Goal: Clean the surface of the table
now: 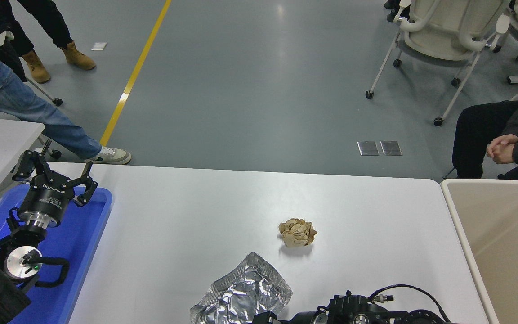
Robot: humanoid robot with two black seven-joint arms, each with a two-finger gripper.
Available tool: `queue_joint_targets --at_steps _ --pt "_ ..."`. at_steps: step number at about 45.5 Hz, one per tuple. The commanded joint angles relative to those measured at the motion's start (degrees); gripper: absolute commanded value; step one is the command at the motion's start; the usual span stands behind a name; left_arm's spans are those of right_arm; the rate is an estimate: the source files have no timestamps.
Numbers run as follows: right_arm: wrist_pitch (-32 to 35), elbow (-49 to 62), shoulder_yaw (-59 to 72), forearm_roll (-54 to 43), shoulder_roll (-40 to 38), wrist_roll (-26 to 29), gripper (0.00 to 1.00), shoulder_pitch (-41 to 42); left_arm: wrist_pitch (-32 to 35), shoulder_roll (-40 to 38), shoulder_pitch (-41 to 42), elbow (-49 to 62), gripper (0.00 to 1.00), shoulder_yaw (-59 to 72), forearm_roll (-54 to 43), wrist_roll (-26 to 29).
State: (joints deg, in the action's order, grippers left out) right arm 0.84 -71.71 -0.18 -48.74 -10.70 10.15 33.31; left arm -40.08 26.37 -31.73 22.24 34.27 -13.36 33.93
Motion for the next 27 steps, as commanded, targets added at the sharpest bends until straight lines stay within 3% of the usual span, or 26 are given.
queue_joint_targets --at_steps 1,14,27 --pt "0.38 -0.01 0.18 -0.39 0.5 3.38 0.2 0.53 0.0 0.0 0.0 0.0 1.0 0.01 0.0 0.0" --pt "0.65 -0.89 0.0 0.14 -0.03 4.53 0.0 0.97 0.0 0.0 0.0 0.0 1.0 0.01 0.0 0.0" --pt "0.74 -3.08 -0.44 0.58 -2.13 4.53 0.0 1.76 0.0 0.0 0.0 0.0 1.0 0.01 0.0 0.0"
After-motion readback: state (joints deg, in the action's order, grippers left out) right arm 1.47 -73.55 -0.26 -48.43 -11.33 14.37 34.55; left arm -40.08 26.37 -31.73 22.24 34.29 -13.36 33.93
